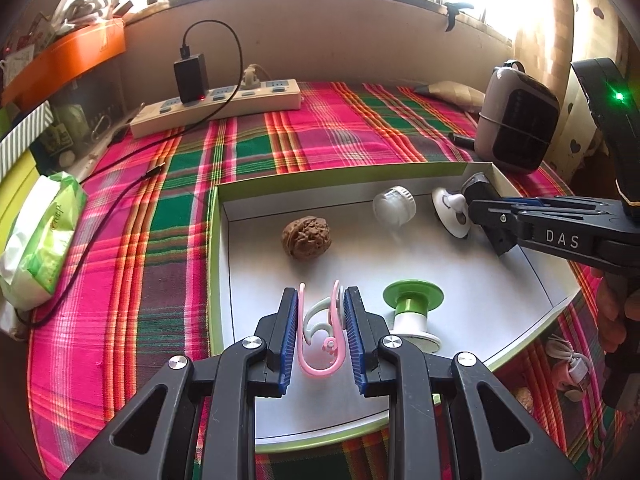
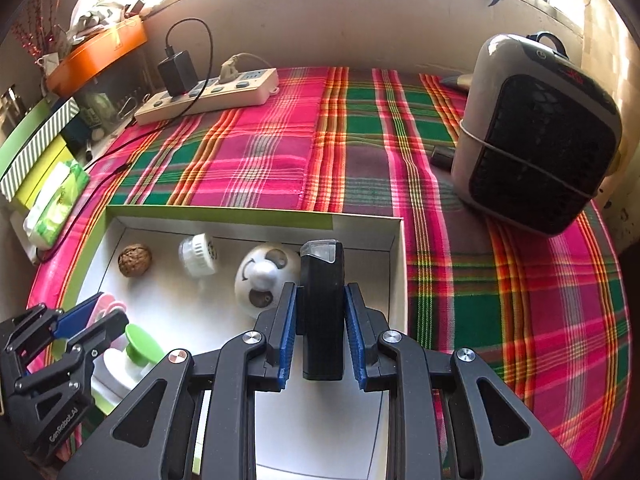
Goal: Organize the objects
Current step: 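Lower the power bank and pink ear hook into the box with both grippers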
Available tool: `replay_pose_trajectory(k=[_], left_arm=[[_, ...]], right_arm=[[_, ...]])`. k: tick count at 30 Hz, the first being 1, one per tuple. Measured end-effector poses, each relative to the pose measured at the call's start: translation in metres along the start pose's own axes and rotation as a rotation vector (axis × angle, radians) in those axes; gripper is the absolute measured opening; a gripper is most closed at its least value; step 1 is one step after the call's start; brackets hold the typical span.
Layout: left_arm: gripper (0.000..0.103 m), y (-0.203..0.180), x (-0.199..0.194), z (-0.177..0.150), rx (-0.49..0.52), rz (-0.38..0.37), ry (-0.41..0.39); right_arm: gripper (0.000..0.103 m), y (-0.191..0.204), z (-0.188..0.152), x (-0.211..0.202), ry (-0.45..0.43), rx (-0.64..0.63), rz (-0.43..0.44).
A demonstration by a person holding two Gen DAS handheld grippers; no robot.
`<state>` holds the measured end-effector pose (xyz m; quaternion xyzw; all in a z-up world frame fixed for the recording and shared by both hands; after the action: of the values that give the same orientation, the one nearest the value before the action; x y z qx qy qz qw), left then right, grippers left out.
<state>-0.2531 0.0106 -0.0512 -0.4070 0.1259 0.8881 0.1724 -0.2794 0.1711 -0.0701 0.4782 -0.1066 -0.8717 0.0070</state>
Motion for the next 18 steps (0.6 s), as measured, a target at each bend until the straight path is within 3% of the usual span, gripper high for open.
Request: replay_pose_trajectory(k=[18], left_arm=[[0.022, -0.0012, 0.0011, 0.0011, 0.006, 0.006, 0.003]], right_arm=[[0.025, 0.0029, -0.0016, 0.0036, 0.000, -0.014, 0.002]])
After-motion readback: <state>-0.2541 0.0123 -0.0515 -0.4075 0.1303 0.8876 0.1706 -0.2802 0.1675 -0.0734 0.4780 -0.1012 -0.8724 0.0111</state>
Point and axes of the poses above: each gripper's, at about its wrist camera, not at the fingertips, and x roughly the way its jaws point, y to its left, z to its top, the point moved 9 cm from there along x, roughly the way its jaws point, and after that the axes turned 12 degrees about x, right-handed, at the moved point
